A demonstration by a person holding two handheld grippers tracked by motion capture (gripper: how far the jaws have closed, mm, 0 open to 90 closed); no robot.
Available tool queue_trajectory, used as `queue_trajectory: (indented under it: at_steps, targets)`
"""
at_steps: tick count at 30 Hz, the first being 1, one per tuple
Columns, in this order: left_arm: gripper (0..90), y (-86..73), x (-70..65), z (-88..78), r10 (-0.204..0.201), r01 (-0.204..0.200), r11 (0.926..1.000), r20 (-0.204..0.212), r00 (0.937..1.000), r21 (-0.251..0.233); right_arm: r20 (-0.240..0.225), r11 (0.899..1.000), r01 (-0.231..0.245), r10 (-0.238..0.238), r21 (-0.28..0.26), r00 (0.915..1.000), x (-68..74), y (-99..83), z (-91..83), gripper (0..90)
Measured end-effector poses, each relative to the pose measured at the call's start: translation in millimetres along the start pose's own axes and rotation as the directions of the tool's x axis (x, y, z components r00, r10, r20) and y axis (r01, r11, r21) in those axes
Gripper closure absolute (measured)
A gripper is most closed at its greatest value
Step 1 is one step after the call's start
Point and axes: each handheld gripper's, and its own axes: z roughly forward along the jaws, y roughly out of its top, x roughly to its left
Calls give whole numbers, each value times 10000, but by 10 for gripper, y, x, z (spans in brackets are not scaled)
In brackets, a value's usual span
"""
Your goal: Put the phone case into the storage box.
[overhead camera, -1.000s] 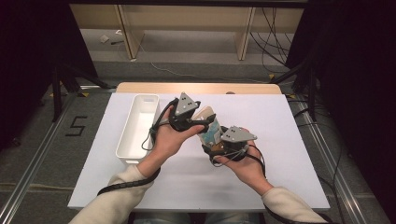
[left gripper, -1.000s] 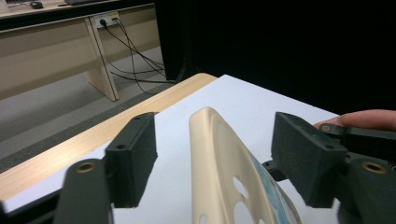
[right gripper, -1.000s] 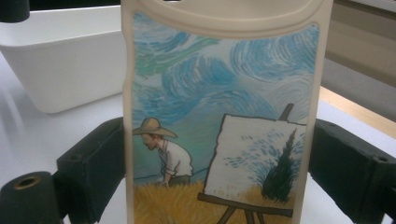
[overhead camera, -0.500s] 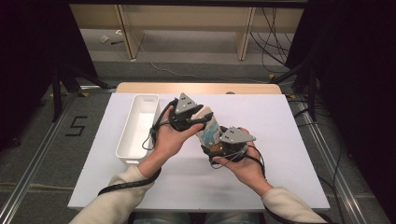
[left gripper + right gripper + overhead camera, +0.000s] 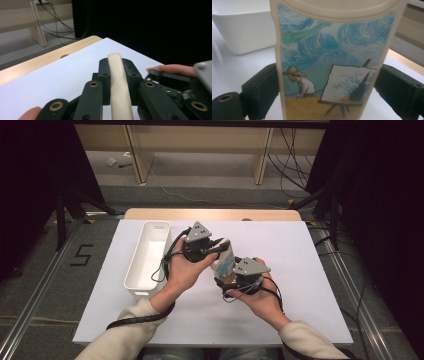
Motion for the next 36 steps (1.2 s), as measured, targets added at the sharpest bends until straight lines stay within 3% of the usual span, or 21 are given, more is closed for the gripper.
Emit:
queue_trajectory:
  at_steps: [4, 7, 9, 20, 25, 36]
  targets:
    - [793, 35, 0, -30, 47, -46, 10000, 109, 9999, -58, -165, 9995, -38, 33, -299, 9999, -19, 3, -12, 92]
    - [793, 42, 59, -55, 124, -125, 9999, -103, 9999, -83, -338, 9986, -188, 172, -489, 9993, -48, 13, -35, 108]
    - [793, 40, 108, -70, -56, 55, 10000, -76, 10000, -83, -352, 9982, -190, 170, -567, 9992, -60, 17, -48, 108]
    - [793, 83, 199, -151, 105, -105, 9999, 116, 9999, 0, -500, 9968, -721, 703, -348, 9963, -182, -50, -61, 139]
    - [793, 73, 195, -146, 250, -256, 9995, 292, 9993, 197, -586, 9949, -924, 899, -413, 9942, -232, -56, -77, 148]
    - [792, 64, 198, -147, 552, -596, 9972, 930, 9941, 444, -1060, 9961, -777, 729, -418, 9917, -284, -57, -86, 162]
